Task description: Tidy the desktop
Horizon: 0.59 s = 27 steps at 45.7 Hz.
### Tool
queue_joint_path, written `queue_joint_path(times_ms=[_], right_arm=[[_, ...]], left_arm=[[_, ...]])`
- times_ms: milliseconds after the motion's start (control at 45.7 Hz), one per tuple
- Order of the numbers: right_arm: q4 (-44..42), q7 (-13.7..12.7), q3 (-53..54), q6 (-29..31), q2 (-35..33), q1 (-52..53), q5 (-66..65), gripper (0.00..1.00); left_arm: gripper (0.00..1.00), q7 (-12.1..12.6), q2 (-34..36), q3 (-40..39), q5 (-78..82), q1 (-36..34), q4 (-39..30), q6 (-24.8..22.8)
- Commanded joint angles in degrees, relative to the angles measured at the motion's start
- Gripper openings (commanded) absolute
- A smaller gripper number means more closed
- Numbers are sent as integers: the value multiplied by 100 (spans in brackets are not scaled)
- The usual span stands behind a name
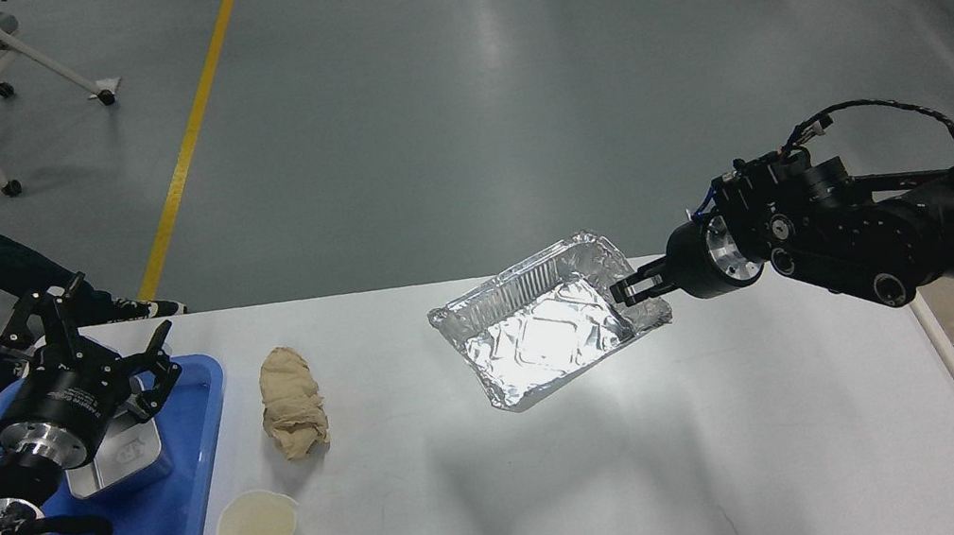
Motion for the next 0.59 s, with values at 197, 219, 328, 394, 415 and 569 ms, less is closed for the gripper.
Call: queue_joint_path(times_ms=[197,219,328,394,415,569], right_arm=[[-679,-9,-593,-79,648,155,1060,0],[-679,-18,-645,-88,674,164,1130,0],[-696,-27,-962,-158,832,260,1420,0],[-696,-36,-1155,-255,964,357,1666,0],[-696,-44,-1243,-281,999,392,1754,0],[-880,-45,-2112,-474,1429,673,2579,0]], left_arm=[[96,37,164,97,0,18,-1,36],[96,54,191,106,0,27,-9,36],[96,107,244,106,0,53,-10,88],[96,133,288,106,9,53,-27,211],[96,151,296,114,9,62,-44,238],[96,397,498,114,9,88,-317,247]])
